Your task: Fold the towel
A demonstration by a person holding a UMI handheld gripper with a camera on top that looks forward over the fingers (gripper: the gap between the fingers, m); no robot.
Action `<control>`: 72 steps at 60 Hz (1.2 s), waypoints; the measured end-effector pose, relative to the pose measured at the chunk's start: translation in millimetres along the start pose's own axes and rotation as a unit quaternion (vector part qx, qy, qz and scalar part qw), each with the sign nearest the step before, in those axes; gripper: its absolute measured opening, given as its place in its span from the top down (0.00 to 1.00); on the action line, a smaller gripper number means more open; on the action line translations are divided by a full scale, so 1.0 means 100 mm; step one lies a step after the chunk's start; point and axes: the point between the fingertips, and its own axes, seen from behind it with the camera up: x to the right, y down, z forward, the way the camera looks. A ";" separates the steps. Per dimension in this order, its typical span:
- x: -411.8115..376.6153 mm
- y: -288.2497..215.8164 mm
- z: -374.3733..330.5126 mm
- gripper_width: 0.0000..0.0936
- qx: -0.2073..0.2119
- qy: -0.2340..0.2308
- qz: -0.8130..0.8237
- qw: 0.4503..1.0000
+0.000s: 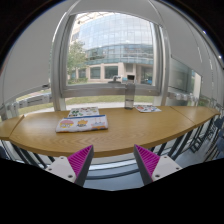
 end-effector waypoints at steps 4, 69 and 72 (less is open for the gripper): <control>-0.29 0.03 0.09 0.13 -0.008 -0.019 -0.004 1.000; -1.58 -0.06 1.21 0.97 -0.109 -0.091 -0.036 0.989; -1.54 -0.12 1.18 0.97 -0.112 -0.110 -0.023 0.987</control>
